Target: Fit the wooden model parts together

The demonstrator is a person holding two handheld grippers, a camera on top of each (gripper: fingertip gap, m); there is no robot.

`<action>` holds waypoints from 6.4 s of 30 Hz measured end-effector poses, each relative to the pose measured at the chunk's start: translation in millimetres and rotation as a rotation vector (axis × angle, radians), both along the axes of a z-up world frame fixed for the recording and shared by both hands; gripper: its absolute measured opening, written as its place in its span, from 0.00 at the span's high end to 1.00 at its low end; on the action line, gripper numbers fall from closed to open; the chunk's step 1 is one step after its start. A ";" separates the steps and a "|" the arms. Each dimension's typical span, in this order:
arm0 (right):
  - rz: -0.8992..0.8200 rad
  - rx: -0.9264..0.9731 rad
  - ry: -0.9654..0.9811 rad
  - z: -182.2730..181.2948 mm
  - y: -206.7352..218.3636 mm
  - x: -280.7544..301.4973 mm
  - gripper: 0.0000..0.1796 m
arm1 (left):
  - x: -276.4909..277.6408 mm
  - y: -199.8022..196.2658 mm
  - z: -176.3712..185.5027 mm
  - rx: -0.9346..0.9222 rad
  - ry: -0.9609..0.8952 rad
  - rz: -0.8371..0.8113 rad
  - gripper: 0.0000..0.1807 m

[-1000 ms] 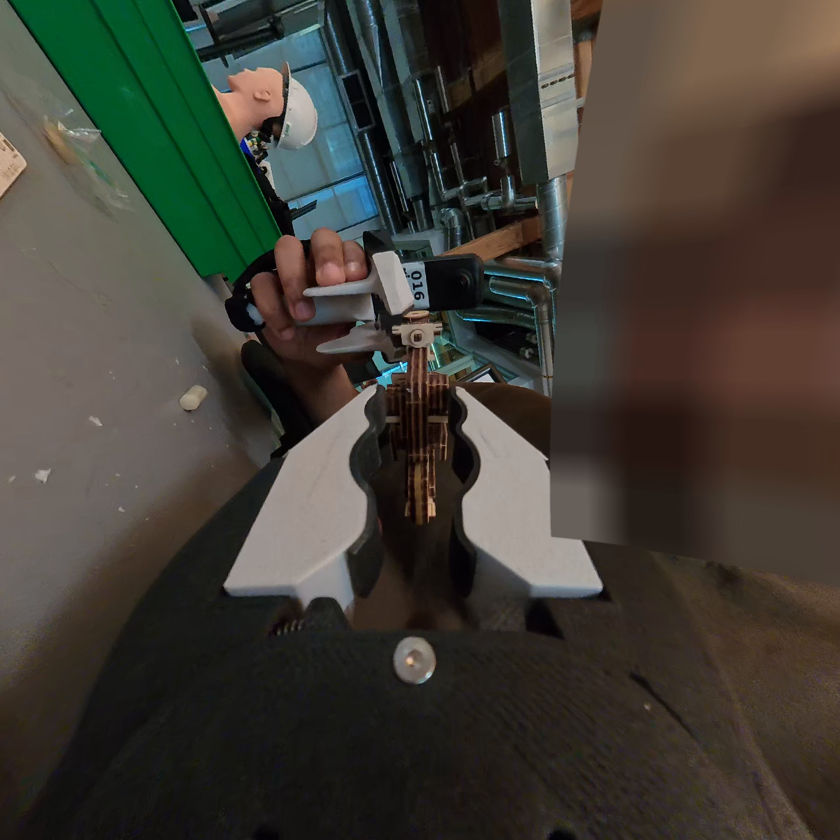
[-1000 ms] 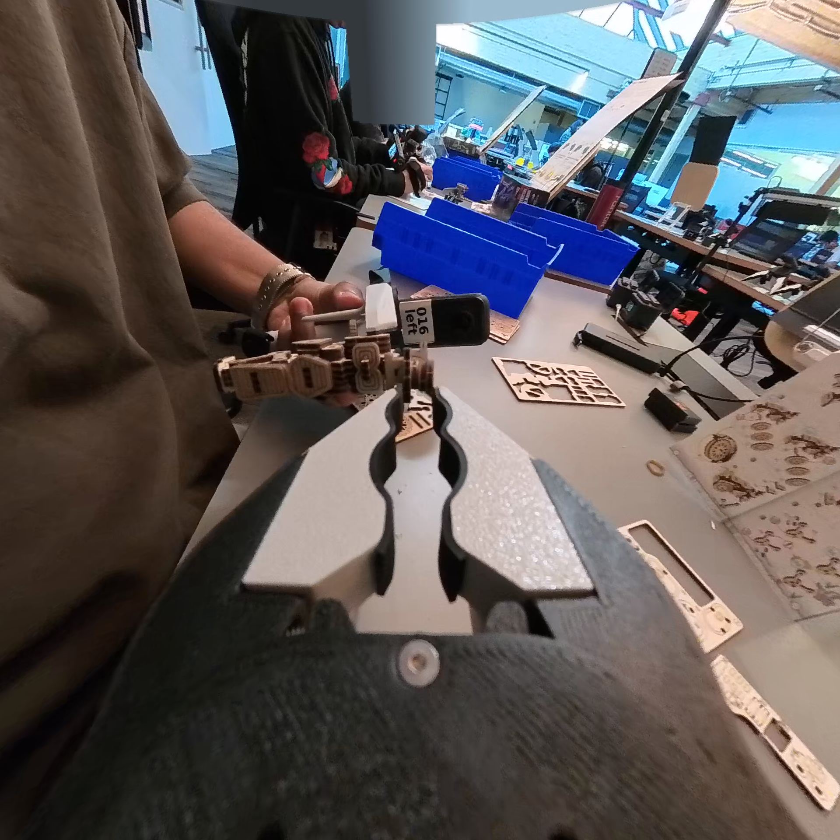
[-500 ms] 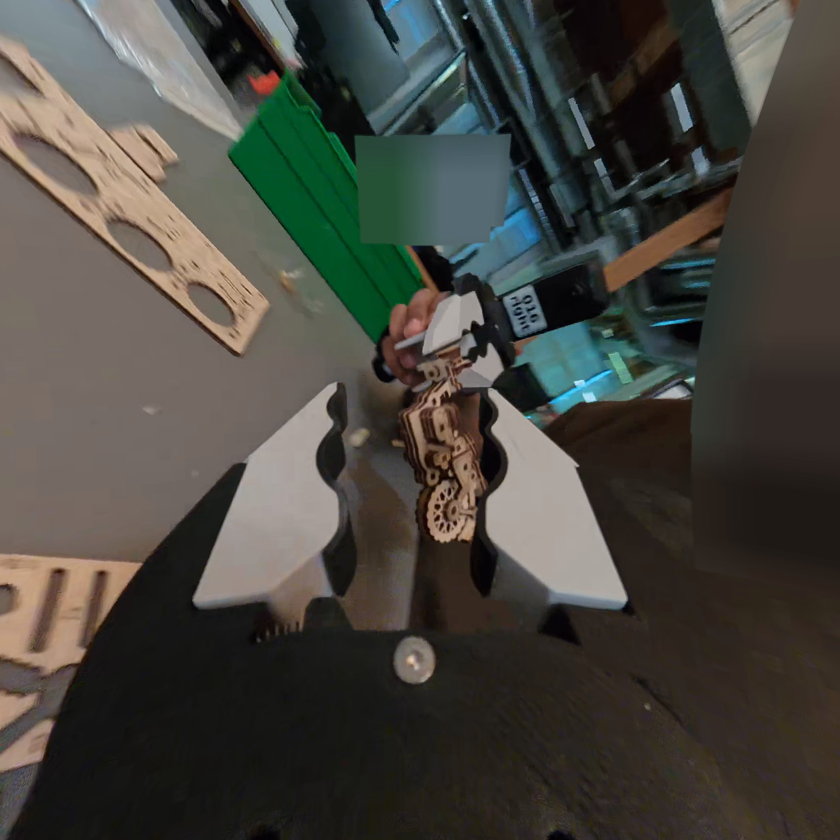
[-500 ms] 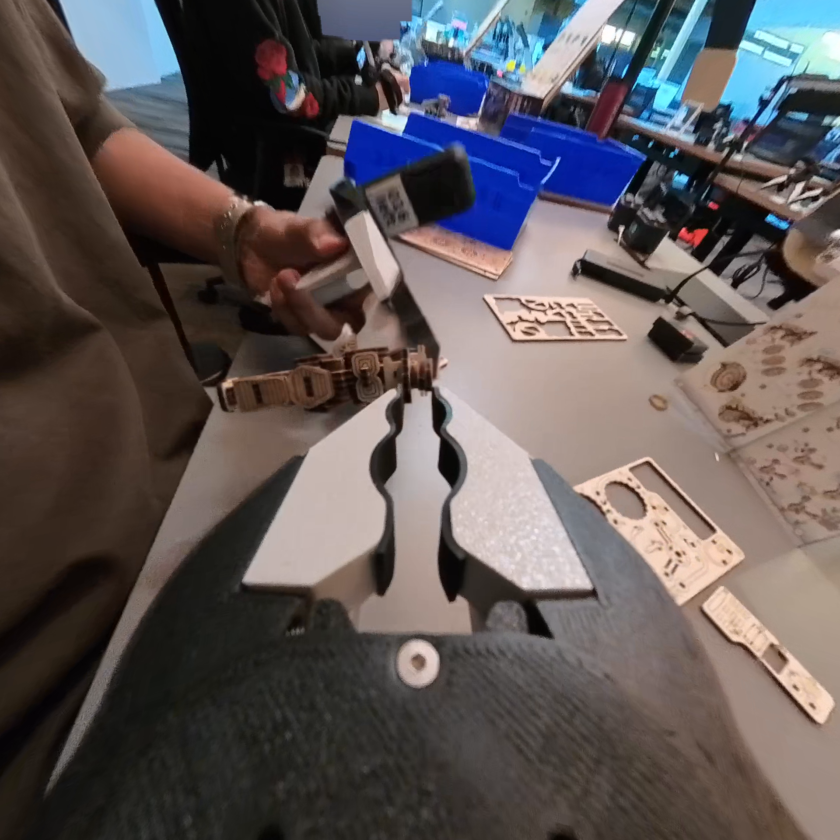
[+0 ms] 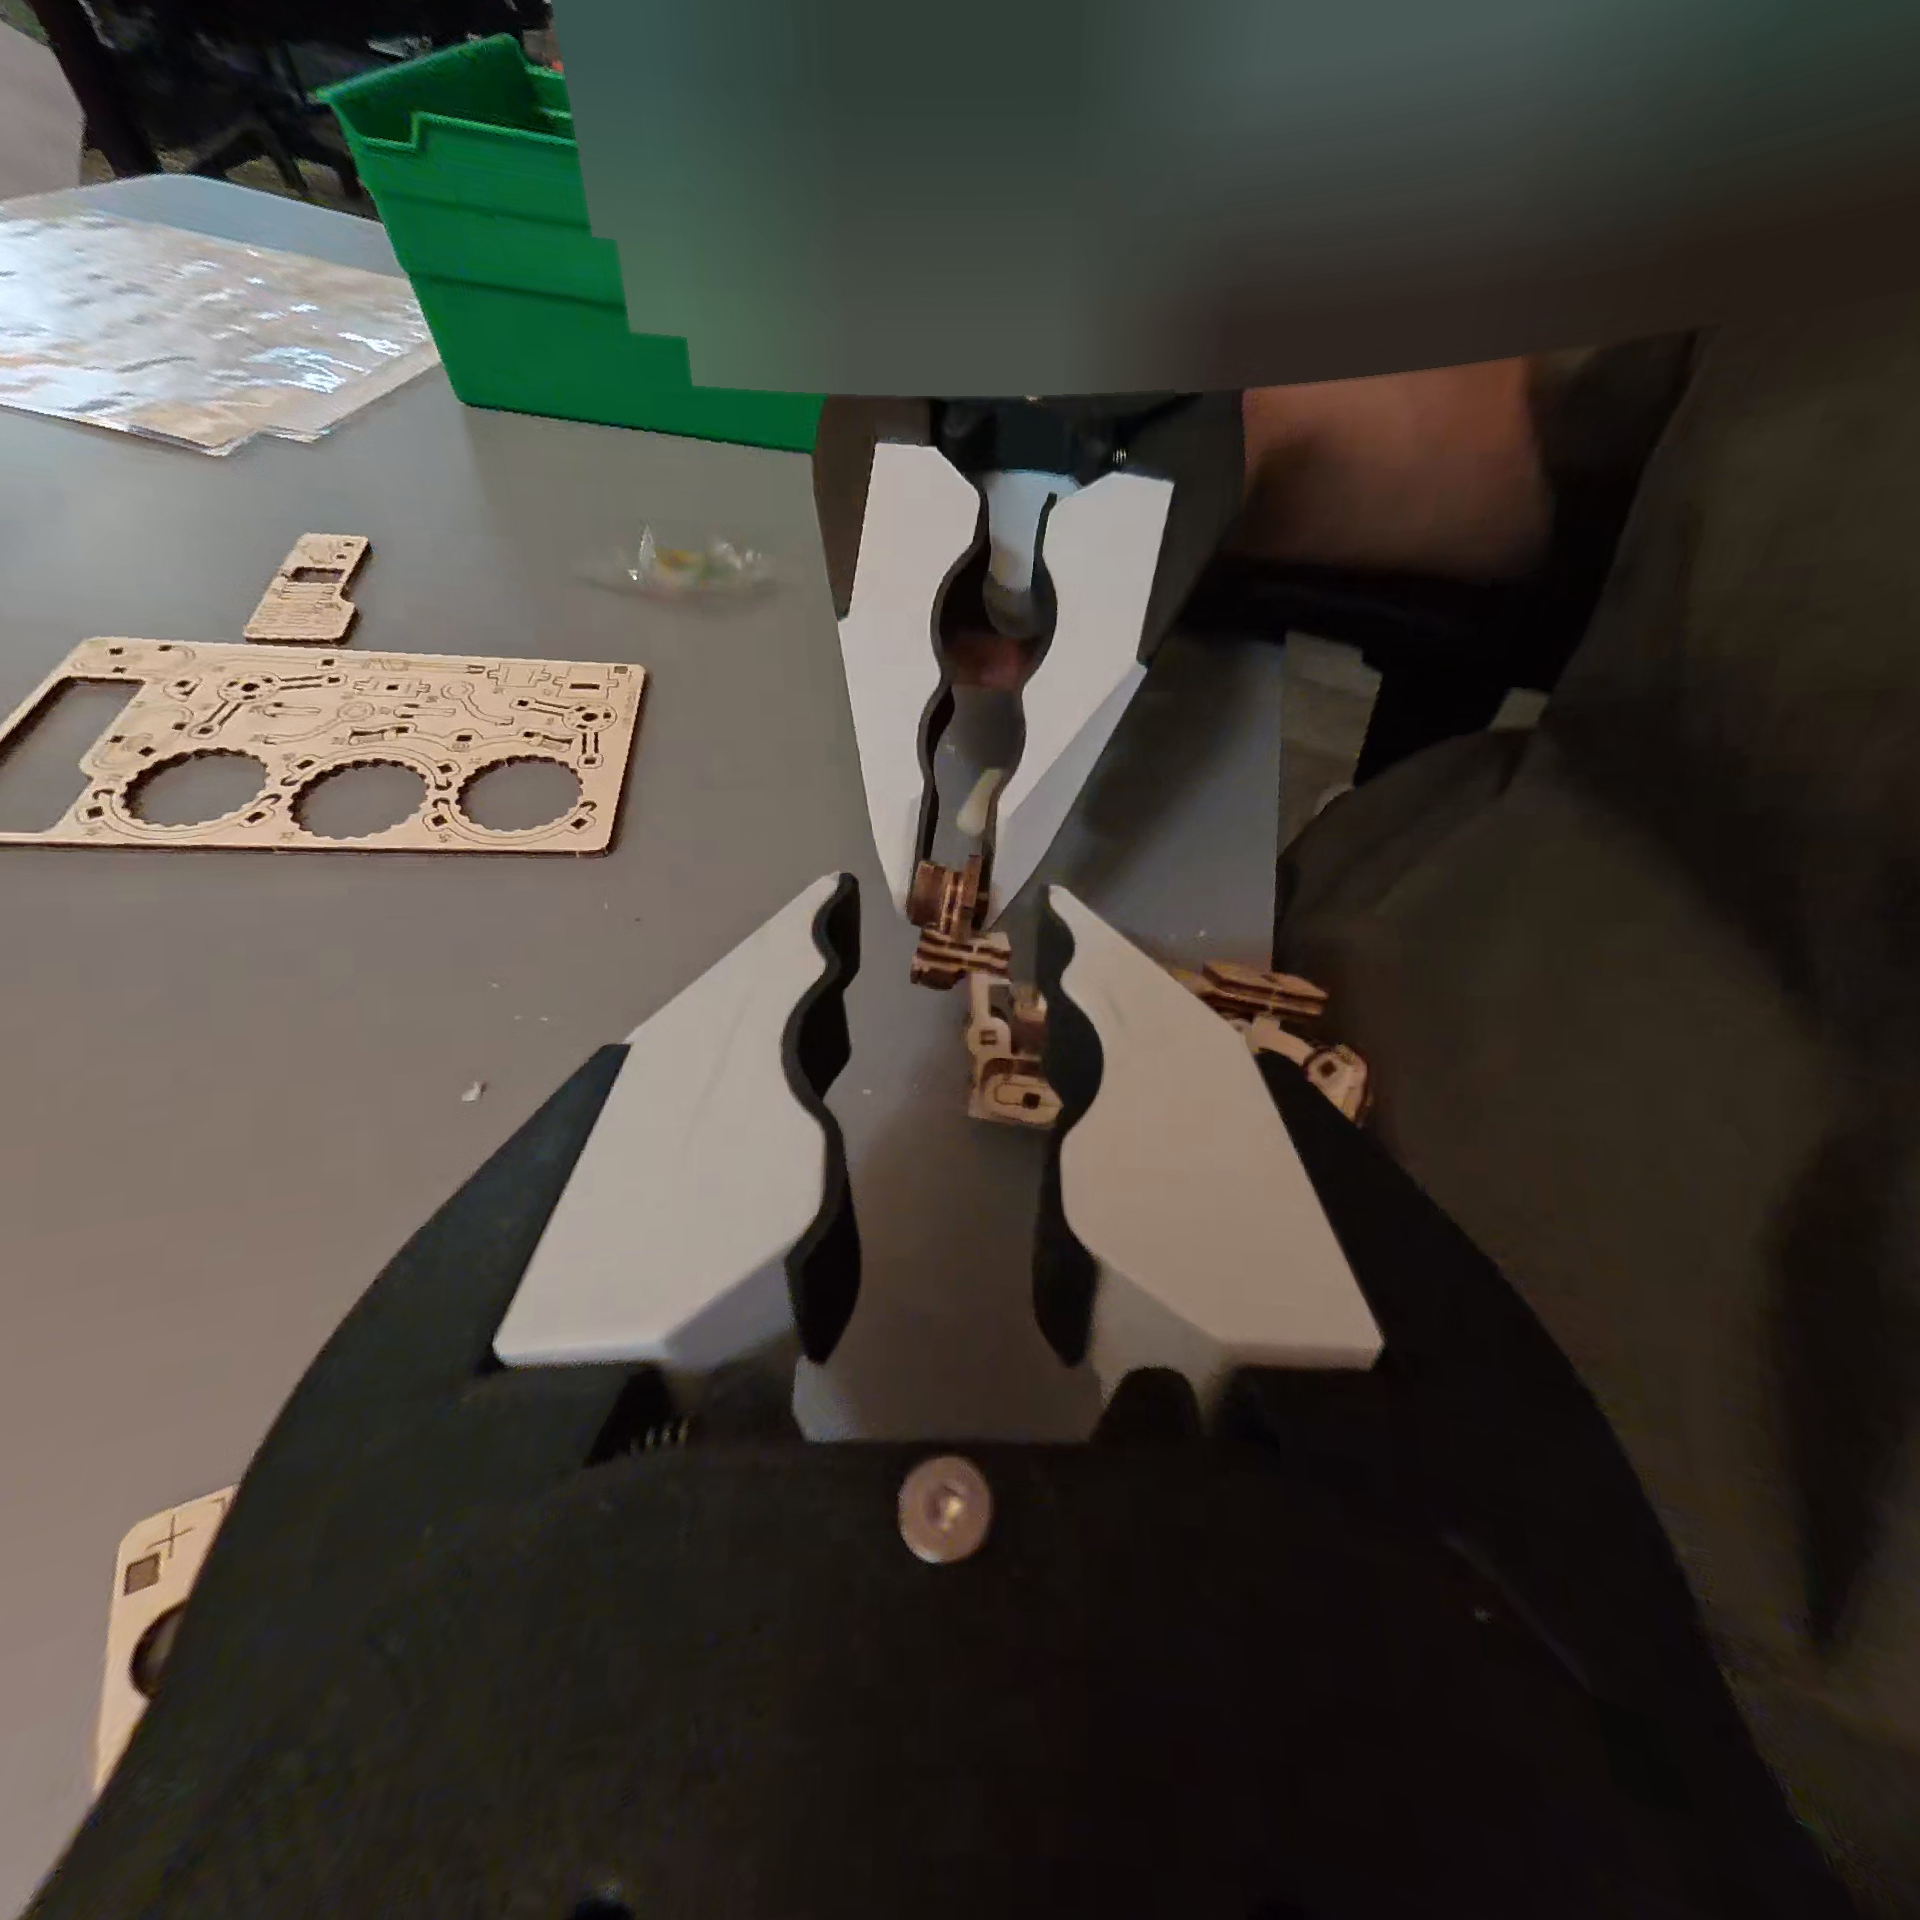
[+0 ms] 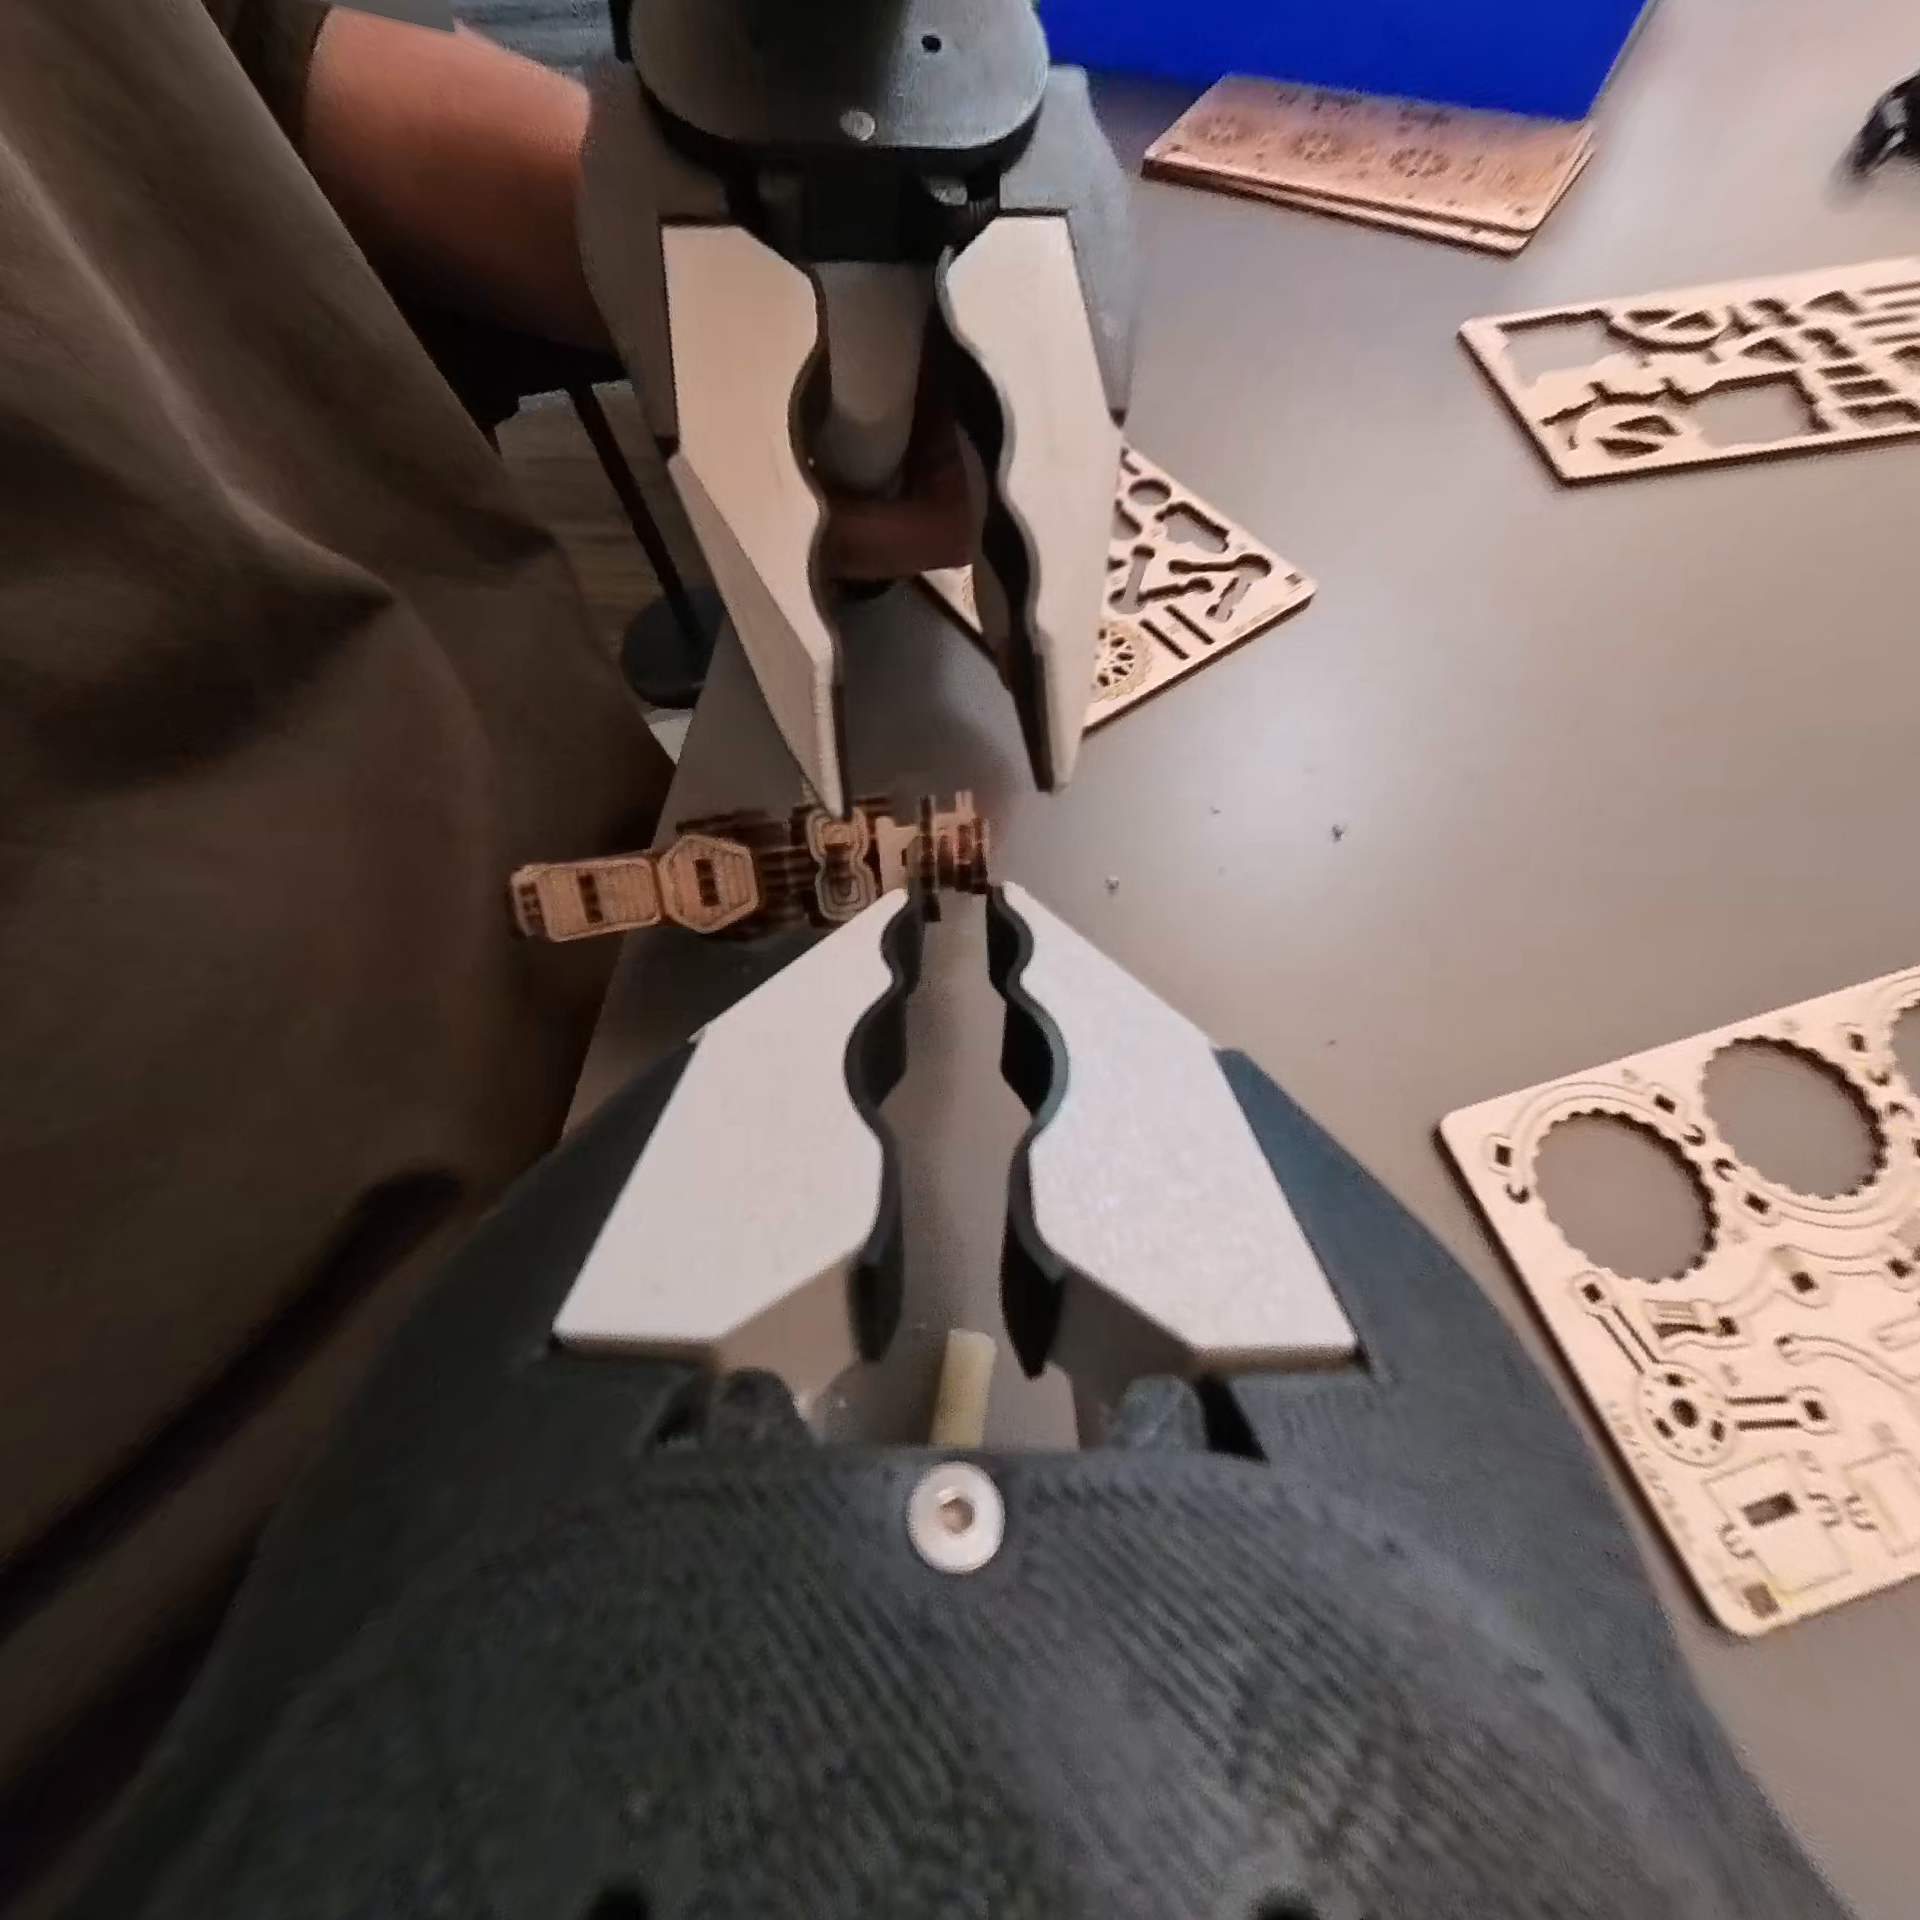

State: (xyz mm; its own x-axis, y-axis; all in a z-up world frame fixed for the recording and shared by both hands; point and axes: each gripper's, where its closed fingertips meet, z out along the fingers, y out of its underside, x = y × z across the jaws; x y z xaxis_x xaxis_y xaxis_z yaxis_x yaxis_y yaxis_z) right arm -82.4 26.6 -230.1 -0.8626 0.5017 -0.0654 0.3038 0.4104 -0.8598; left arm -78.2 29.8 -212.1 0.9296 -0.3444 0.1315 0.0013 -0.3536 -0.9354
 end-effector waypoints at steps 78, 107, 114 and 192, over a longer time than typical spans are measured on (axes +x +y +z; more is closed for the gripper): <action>0.047 0.048 0.053 -0.1 -5.6 5.3 0.88 | 9.2 -5.8 -7.3 -0.043 0.082 -0.065 0.95; 0.099 0.110 0.116 3.0 -11.2 13.5 0.93 | 15.8 -6.1 -10.0 -0.036 0.107 -0.078 0.95; 0.049 0.026 0.089 10.6 -9.8 4.3 0.93 | 6.0 -4.1 -2.7 -0.006 0.101 -0.044 0.95; -0.163 0.162 -0.039 -28.3 52.6 -21.9 0.91 | -98.9 2.4 11.8 0.048 -0.437 0.483 0.62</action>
